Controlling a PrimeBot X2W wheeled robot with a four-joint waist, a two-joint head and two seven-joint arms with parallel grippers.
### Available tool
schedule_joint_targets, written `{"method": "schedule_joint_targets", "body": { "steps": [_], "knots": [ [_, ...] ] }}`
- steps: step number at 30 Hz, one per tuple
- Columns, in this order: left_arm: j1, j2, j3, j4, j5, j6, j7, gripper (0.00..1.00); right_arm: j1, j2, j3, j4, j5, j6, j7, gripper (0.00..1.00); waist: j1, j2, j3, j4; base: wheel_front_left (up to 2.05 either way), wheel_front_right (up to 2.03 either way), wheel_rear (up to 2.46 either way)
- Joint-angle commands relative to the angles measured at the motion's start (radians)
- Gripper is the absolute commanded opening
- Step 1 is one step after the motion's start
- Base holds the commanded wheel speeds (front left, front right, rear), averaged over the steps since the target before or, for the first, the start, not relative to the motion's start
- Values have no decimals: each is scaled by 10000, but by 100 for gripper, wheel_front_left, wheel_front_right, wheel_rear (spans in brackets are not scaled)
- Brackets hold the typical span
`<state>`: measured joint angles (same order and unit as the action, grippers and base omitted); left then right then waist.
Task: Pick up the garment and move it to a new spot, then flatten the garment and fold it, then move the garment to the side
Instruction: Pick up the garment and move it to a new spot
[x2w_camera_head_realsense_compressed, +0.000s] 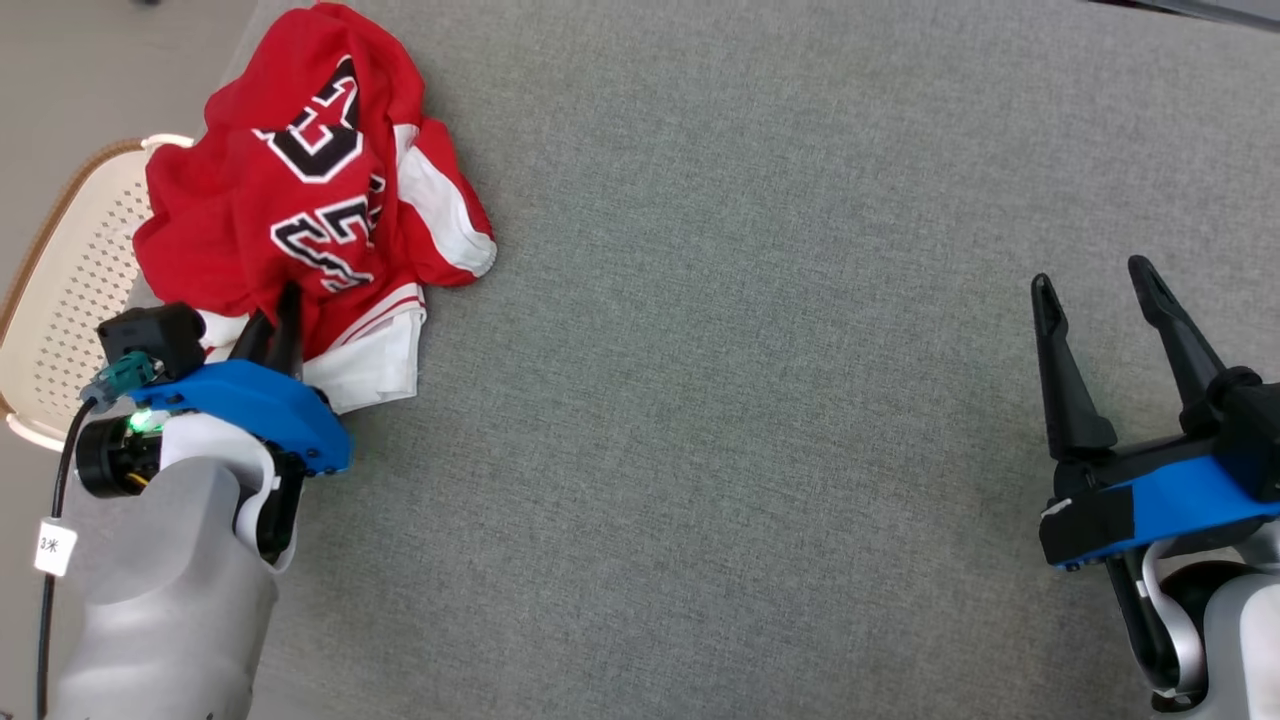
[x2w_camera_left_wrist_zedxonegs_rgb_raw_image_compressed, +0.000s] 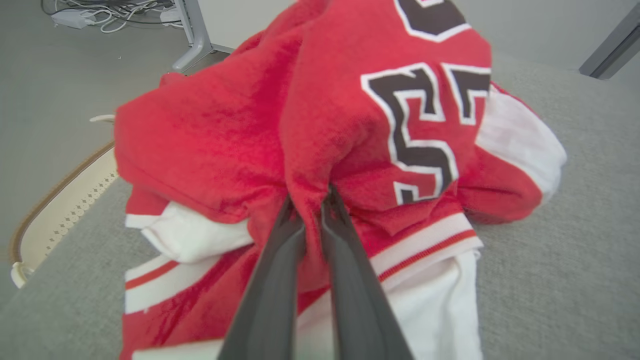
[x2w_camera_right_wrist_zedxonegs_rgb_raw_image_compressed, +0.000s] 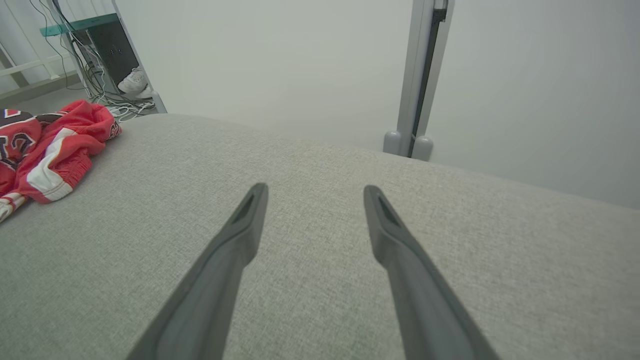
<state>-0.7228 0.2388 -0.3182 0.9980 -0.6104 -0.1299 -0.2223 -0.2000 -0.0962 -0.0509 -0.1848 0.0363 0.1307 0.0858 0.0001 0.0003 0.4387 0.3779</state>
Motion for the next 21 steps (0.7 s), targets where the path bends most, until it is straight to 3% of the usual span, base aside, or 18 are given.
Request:
{"method": "schedule_joint_targets", "body": {
  "steps": [1,5,11,21],
  "knots": [
    [-123,169,-184,181,-79,-12,-68,0,-80,6,-53,-2,-21,1,-72,100,-1,-3,-129,-31,0,0,0],
    [-151,458,-422,280,-182,-13,-279,0,96,72,-91,70,-5,1,-208,100,-1,-3,-504,-90,0,0,0],
    [108,833,-26,-335,-87,30,-434,0,403,192,-129,215,120,2,-449,100,-1,-3,-1253,-239,0,0,0],
    [2554,1109,1266,-3931,921,845,-437,0,1239,411,-222,551,471,2,-895,100,-1,-3,-2970,-893,0,0,0]
  ]
}}
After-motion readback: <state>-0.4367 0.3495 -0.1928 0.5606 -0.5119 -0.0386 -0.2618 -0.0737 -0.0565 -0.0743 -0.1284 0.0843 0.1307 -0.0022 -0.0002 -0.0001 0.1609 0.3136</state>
